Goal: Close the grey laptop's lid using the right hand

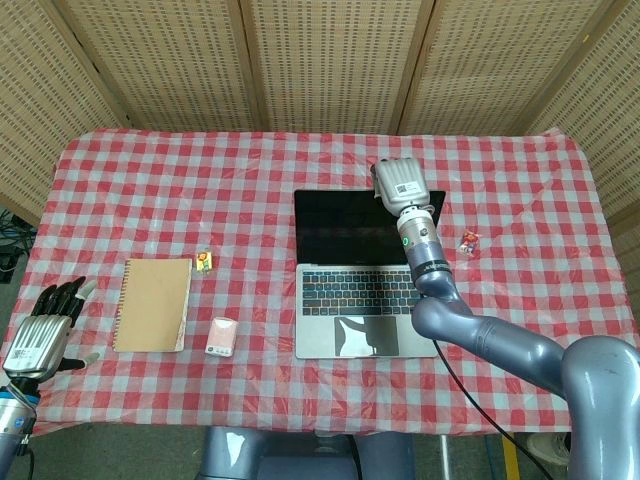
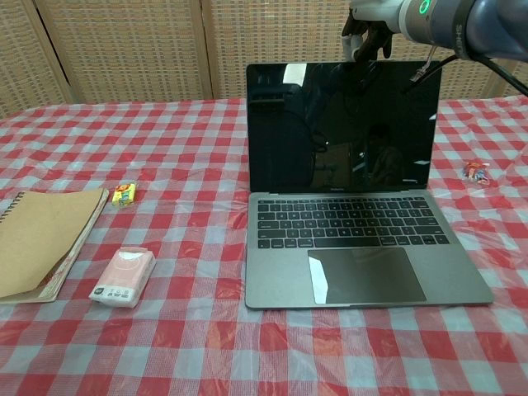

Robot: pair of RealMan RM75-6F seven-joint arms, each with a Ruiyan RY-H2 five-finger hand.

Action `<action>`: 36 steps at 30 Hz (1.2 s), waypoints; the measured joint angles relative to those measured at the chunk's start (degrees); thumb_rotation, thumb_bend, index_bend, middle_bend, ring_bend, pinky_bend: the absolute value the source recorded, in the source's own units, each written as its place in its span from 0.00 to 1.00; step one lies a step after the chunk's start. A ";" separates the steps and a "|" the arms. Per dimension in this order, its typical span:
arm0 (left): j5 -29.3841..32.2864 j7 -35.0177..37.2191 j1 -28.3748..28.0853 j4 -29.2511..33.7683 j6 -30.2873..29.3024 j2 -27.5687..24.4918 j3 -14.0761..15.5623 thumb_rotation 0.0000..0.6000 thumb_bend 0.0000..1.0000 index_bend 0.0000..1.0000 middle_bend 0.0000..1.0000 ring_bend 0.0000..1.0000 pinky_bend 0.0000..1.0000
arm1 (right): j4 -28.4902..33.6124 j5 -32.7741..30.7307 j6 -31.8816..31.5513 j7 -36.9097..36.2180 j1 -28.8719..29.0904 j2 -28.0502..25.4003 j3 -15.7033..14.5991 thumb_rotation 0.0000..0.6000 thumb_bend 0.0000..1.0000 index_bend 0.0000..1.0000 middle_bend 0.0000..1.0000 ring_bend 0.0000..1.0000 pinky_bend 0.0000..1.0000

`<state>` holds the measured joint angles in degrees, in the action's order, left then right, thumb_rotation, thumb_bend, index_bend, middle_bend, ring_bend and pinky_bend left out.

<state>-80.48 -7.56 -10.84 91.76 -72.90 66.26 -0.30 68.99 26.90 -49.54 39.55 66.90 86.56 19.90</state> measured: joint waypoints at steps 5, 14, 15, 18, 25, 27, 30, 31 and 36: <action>-0.03 0.19 -0.01 0.08 0.01 -0.14 0.08 1.00 0.00 0.00 0.00 0.00 0.00 | 3.94 -4.29 -1.43 3.18 0.75 -1.60 -0.20 1.00 1.00 0.59 0.52 0.49 0.49; -0.88 -0.09 -0.08 0.53 -0.15 -0.13 0.48 1.00 0.00 0.00 0.00 0.00 0.00 | 9.69 -9.28 -4.58 7.03 1.85 -3.95 -0.44 1.00 1.00 0.60 0.52 0.50 0.50; -0.94 -0.13 -0.06 0.58 -0.20 -0.13 0.52 1.00 0.00 0.00 0.00 0.00 0.00 | 10.31 -9.69 -4.91 7.30 1.97 -4.18 -0.44 1.00 1.00 0.60 0.53 0.50 0.50; -0.99 -0.27 -0.04 0.68 -0.28 -0.15 0.57 1.00 0.00 0.00 0.00 0.00 0.00 | 12.34 -10.46 -6.12 8.21 2.29 -4.95 -0.53 1.00 1.00 0.60 0.53 0.51 0.51; -1.68 -0.71 -0.04 1.15 -0.39 -0.14 0.98 1.00 0.00 0.00 0.00 0.00 0.00 | 16.32 -12.91 -8.73 10.12 2.71 -6.43 -1.03 1.00 1.00 0.60 0.53 0.51 0.51; -1.70 -0.79 -0.03 1.20 -0.40 -0.13 1.02 1.00 0.00 0.00 0.00 0.00 0.00 | 17.36 -13.49 -9.46 10.48 2.74 -6.78 -1.12 1.00 1.00 0.61 0.53 0.51 0.51; -1.85 -0.91 -0.04 1.29 -0.45 -0.12 1.09 1.00 0.00 0.00 0.00 0.00 0.00 | 18.50 -14.11 -10.49 10.98 2.82 -7.21 -1.25 1.00 1.00 0.61 0.54 0.52 0.51; -1.90 -0.96 -0.04 1.34 -0.46 -0.11 1.12 1.00 0.00 0.00 0.00 0.00 0.00 | 18.82 -14.28 -10.78 11.10 2.84 -7.33 -1.27 1.00 1.00 0.61 0.54 0.52 0.52; -2.05 -1.14 -0.01 1.57 -0.63 -0.15 1.18 1.00 0.00 0.00 0.00 0.00 0.00 | 20.93 -15.29 -12.02 11.54 2.87 -8.11 -1.16 1.00 1.00 0.61 0.54 0.52 0.52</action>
<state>-82.53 -8.70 -10.84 93.33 -73.53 66.11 0.88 89.93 11.61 -61.56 51.10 69.77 78.45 18.74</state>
